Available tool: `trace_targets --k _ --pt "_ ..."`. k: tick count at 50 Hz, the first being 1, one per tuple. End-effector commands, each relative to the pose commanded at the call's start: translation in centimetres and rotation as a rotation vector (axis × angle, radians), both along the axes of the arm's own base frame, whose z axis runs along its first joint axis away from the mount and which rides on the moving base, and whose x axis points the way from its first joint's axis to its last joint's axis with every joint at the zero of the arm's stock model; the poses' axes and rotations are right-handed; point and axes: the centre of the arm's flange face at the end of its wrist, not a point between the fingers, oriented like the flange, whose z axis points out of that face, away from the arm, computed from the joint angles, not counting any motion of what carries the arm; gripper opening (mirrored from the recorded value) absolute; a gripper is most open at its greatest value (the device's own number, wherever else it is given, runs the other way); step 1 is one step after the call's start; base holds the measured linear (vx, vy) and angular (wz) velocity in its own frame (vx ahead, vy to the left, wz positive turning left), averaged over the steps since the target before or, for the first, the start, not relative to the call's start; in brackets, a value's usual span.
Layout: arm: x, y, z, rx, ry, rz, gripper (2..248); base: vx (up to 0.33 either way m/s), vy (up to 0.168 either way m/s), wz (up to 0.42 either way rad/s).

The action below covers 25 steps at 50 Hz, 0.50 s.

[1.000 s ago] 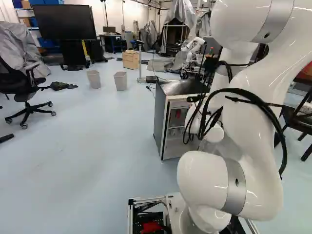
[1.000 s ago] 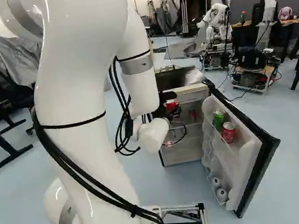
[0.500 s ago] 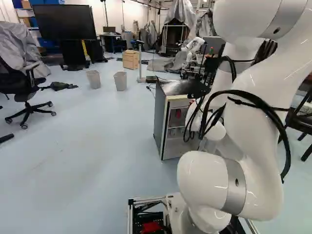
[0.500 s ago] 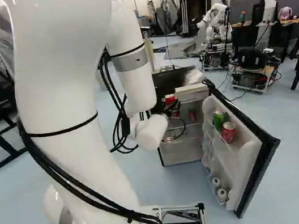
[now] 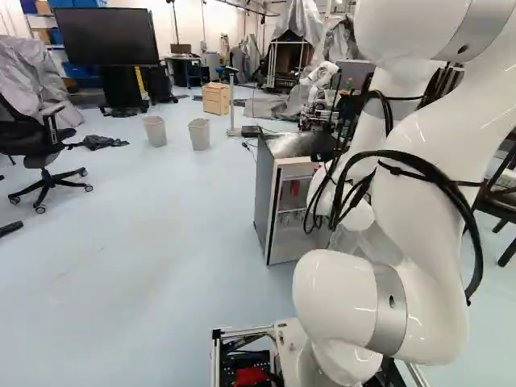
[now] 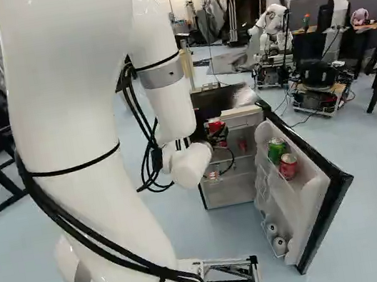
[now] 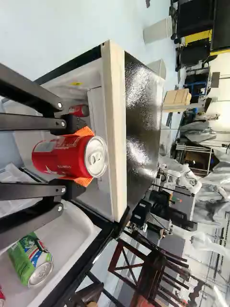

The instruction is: Grab a drink from the fridge

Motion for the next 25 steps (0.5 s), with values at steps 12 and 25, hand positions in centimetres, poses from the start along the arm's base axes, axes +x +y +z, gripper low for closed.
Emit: trace_targets --k 12,25 --pt "-0.1 0.0 1.0 -0.009 -0.020 -0.009 98 0.000 0.000 0.000" --pt "0.0 0.1 2.2 -0.022 -0.050 -0.006 98 0.000 0.000 0.000"
